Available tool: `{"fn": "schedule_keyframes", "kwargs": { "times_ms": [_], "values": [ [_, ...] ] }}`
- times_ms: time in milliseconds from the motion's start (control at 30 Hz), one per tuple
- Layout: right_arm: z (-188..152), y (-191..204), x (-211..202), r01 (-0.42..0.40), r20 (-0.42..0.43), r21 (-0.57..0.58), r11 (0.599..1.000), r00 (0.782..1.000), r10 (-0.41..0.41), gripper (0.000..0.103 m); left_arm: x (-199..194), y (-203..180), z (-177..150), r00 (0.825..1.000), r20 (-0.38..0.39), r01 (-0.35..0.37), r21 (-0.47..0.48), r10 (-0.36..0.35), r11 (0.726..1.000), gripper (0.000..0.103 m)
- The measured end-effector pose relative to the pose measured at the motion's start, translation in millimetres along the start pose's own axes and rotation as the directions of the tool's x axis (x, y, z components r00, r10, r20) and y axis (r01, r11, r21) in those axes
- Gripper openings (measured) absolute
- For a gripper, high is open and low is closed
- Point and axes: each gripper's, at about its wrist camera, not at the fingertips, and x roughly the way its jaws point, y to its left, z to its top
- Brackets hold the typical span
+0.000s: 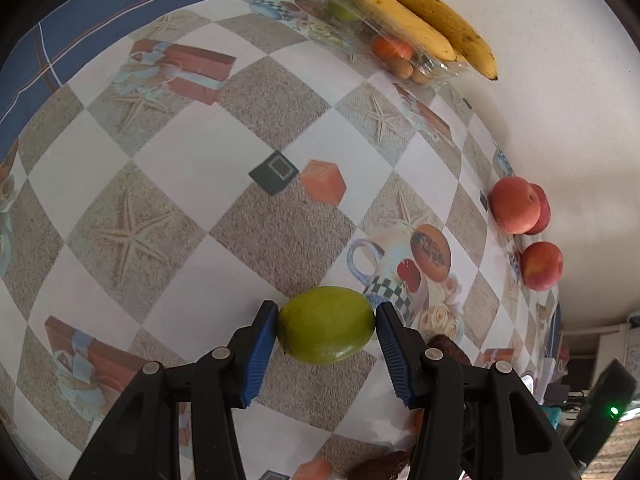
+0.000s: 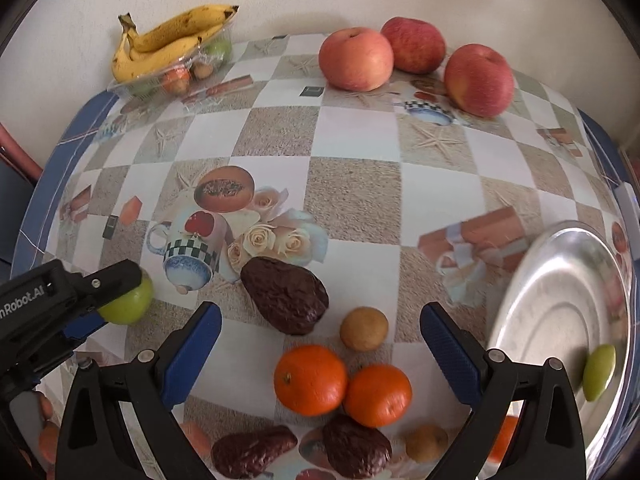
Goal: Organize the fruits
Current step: 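Grasp the dark date with the right tool while the left tool holds the apple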
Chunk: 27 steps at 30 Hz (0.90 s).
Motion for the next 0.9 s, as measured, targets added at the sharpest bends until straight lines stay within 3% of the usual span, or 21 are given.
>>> {"fn": "schedule_keyframes", "kwargs": {
  "times_ms": [100,333,500,700,767,833,900],
  "values": [
    [6.5,-2.8,9.7,0.012,-0.019,0.006,1.0,1.0,-0.012,0.1,-2.5,-4.3,2.4,0.999,0.021,-0.035,0.037,0.034,0.999,0.053],
    [15.4,-8.7,29.4,-0.026,-0.079,0.046,0.999,0.996,0.03,0.1,-2.2,-4.3,2.7,0.999,0.014,-0.034,0.042,0.033,0.999,0.053],
    [15.5,6.3,36.6,0.037,-0.11,-0.063,0.997,0.993,-0.044,0.103,-0.2,-7.7,1.8,0.999,0.007,-0.041,0.054,0.041,0.998,0.053],
    [14.8,18.1,30.2,0.027,-0.056,-0.117,0.993,0.998,-0.034,0.102,-0.2,-8.8,2.0,0.999,-0.004,-0.034,0.056,0.034,0.998,0.053],
    [15.1,23.6,23.0,0.02,-0.033,-0.135,0.991,0.999,-0.025,0.092,-0.6,-9.6,2.0,1.0,-0.006,-0.03,0.057,0.03,0.998,0.053],
    [15.7,27.0,17.3,-0.002,-0.026,-0.142,0.99,1.0,-0.002,0.056,-1.7,-11.3,1.5,1.0,-0.007,-0.024,0.061,0.024,0.998,0.053],
    [16.1,29.4,13.3,-0.008,-0.03,-0.149,0.989,1.0,0.003,0.047,-2.9,-13.1,1.2,1.0,-0.008,-0.016,0.064,0.017,0.998,0.053]
  ]
}}
